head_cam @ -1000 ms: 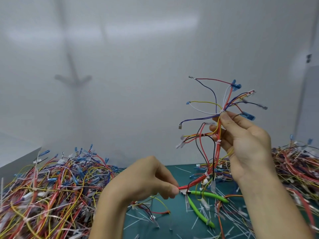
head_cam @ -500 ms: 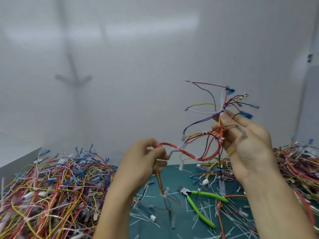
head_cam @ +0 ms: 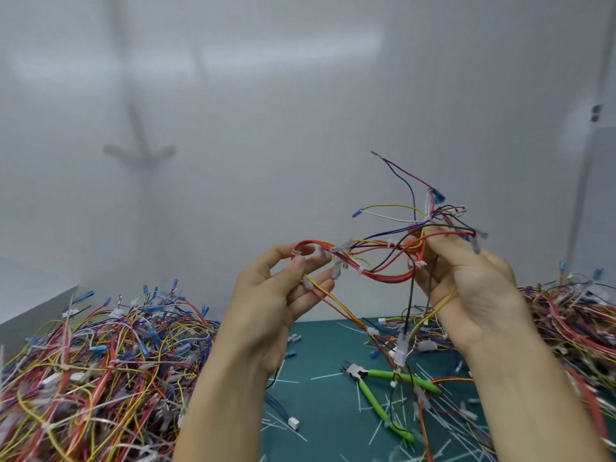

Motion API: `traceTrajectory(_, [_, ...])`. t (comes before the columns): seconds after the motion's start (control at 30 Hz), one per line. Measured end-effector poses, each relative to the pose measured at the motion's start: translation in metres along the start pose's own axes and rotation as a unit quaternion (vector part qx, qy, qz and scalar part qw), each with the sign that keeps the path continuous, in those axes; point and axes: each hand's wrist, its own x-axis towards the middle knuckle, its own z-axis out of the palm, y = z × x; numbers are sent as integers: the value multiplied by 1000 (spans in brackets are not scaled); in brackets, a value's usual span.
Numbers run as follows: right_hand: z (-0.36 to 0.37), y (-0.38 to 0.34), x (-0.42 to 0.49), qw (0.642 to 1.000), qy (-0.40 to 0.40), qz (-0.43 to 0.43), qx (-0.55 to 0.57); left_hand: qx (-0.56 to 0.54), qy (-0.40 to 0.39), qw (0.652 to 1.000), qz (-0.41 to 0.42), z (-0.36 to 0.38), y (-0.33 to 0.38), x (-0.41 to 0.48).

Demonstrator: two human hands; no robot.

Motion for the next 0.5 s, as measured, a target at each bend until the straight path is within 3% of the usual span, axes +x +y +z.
traceTrajectory(0.5, [5,12,1,999,-8,52,10,-177,10,984,-4,-2,3,7])
